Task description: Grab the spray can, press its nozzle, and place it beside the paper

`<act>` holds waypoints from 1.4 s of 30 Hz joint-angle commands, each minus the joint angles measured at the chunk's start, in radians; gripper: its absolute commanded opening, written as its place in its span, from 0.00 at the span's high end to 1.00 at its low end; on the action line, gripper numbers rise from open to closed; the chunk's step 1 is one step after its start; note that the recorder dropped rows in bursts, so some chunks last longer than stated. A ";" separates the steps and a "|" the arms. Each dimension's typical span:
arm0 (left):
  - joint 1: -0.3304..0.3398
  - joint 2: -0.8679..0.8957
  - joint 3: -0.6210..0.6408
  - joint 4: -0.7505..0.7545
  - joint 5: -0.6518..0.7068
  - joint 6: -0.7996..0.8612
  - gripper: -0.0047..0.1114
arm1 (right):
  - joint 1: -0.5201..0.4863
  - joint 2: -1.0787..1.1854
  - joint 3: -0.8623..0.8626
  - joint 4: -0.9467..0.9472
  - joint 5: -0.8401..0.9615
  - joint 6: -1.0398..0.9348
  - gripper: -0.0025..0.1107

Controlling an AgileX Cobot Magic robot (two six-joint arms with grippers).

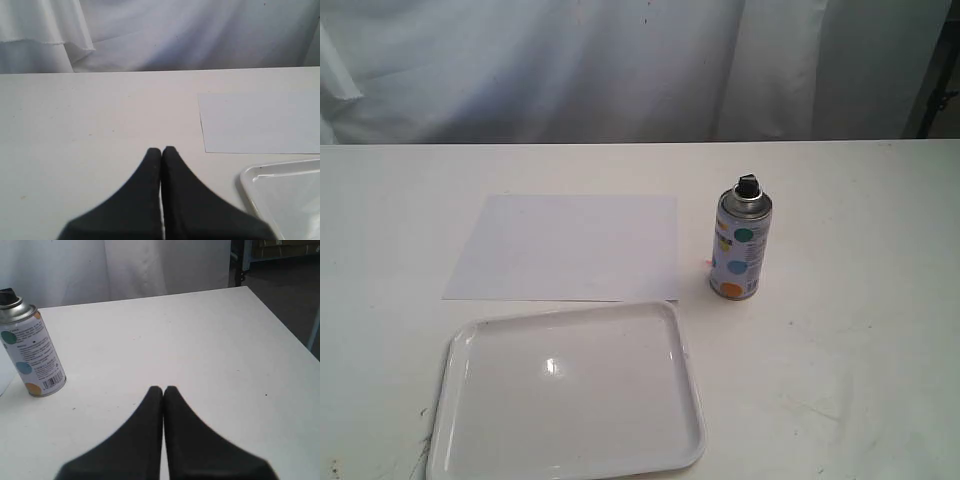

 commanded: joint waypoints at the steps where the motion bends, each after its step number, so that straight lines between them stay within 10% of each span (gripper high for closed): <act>1: 0.003 -0.003 0.004 -0.008 -0.003 -0.003 0.96 | -0.003 -0.005 0.004 -0.002 -0.003 -0.005 0.98; 33: 0.003 -0.003 0.004 -0.008 -0.003 -0.003 0.96 | -0.003 -0.005 0.004 -0.002 -0.340 -0.019 0.98; 42: 0.003 -0.003 0.004 -0.008 -0.003 -0.003 0.96 | -0.003 -0.005 0.004 -0.002 -0.733 -0.007 0.98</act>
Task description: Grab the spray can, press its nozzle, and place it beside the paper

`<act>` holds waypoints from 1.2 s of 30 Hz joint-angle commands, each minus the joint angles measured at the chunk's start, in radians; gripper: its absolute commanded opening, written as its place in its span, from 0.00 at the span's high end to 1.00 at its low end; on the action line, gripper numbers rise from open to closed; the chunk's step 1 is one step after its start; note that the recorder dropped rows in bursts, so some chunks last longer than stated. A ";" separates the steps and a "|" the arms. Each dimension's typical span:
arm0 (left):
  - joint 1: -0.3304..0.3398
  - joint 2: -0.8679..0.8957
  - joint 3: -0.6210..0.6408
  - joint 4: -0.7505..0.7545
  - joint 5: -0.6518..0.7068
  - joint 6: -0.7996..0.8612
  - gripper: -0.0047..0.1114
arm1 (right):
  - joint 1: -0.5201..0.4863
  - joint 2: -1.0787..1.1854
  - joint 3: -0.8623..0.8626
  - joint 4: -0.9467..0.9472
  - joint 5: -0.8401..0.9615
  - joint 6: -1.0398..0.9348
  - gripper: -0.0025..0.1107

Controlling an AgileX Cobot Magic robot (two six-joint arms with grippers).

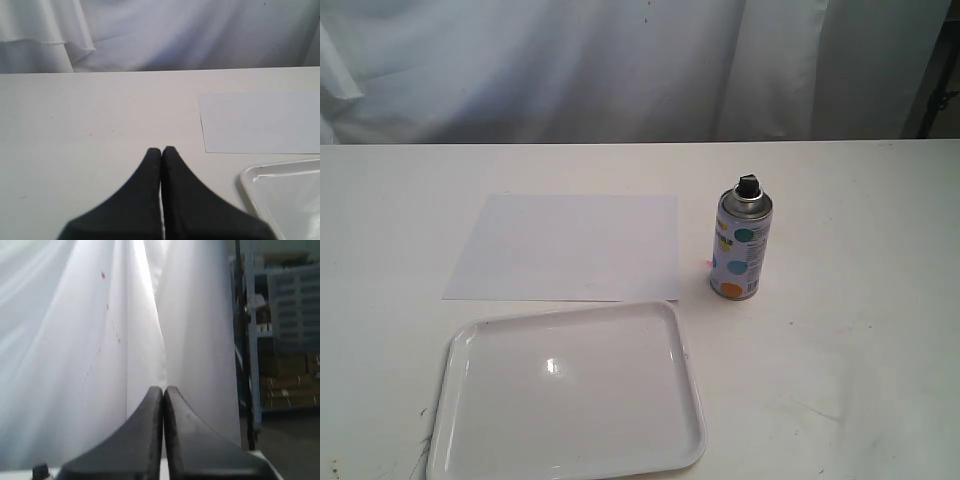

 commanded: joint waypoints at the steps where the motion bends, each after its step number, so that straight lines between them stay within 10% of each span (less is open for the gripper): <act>1: 0.003 -0.003 0.004 -0.008 -0.005 -0.003 0.96 | -0.003 -0.005 0.004 -0.002 -0.210 0.005 0.98; 14: 0.003 -0.003 0.004 -0.008 -0.005 -0.003 0.96 | -0.003 0.202 -0.255 0.002 -0.283 -0.074 0.98; 36: 0.003 -0.003 0.004 -0.008 -0.005 -0.003 0.96 | -0.003 1.195 -0.612 -0.225 -0.712 0.081 0.98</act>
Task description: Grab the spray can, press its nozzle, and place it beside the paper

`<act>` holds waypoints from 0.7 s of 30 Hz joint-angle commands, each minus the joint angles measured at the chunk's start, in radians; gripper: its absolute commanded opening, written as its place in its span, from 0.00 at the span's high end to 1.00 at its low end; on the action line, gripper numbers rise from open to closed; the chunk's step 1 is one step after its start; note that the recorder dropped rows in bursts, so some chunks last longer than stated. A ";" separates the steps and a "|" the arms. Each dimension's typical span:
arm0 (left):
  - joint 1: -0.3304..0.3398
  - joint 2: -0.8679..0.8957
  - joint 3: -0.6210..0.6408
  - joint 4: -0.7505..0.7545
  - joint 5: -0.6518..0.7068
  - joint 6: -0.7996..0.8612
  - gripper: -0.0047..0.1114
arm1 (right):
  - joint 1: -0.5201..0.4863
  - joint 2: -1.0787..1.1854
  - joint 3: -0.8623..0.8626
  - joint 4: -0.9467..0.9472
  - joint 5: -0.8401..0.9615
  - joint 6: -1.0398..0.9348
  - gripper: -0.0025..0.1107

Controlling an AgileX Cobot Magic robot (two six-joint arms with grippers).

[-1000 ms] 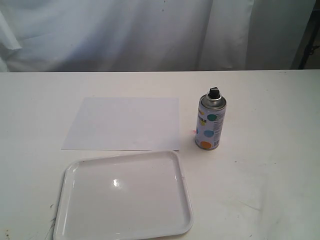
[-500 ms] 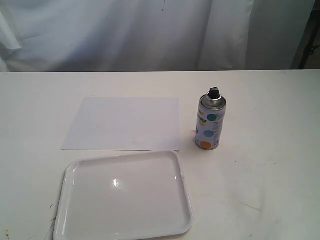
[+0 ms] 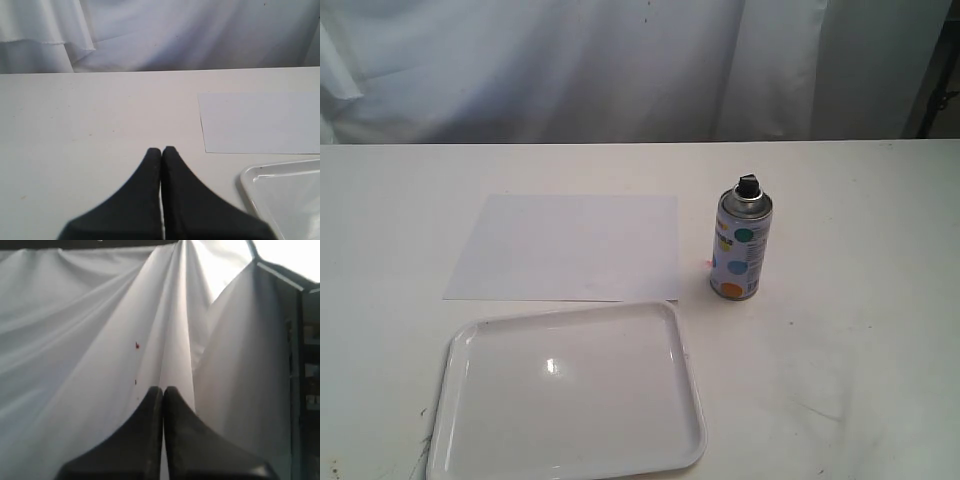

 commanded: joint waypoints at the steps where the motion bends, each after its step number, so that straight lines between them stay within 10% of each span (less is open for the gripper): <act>1: 0.003 -0.003 0.004 -0.008 -0.005 -0.003 0.96 | -0.003 0.190 -0.019 -0.041 -0.077 0.066 0.98; 21: 0.003 -0.003 0.004 -0.008 -0.005 -0.003 0.96 | -0.003 0.665 -0.001 -0.581 -0.001 0.138 0.98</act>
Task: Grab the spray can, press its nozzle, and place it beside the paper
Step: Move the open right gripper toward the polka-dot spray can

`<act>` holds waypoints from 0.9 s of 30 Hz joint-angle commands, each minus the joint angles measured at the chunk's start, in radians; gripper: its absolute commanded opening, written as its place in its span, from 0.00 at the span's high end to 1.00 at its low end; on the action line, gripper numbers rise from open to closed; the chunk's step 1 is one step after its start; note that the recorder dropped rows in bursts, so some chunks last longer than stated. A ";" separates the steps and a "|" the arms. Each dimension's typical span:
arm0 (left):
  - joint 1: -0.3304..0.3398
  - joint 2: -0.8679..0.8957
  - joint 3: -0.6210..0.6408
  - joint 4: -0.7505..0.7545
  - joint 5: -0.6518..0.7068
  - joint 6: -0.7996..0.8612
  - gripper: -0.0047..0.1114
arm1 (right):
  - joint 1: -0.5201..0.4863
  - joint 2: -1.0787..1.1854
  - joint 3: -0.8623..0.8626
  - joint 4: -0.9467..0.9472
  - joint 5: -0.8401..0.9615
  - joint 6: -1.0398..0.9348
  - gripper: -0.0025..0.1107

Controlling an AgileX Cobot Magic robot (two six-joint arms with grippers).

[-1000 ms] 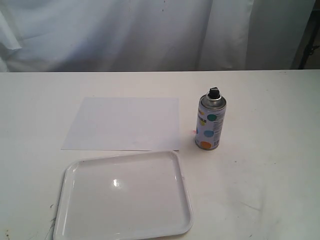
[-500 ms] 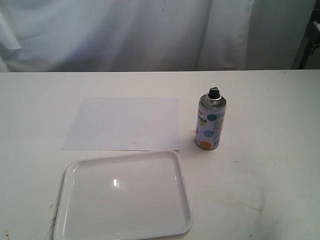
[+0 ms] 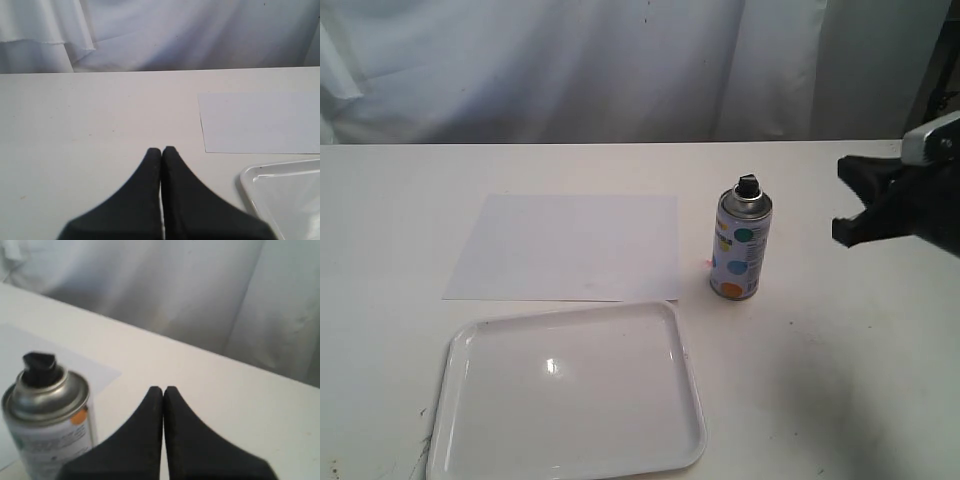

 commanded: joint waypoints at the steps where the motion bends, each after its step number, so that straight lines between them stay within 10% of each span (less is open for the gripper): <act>1: 0.003 -0.003 0.004 -0.008 -0.005 -0.003 0.96 | -0.003 0.062 0.003 -0.131 -0.002 0.013 0.98; 27: 0.003 -0.003 0.004 -0.008 -0.005 -0.003 0.96 | -0.003 0.189 0.003 -0.244 -0.055 0.046 0.98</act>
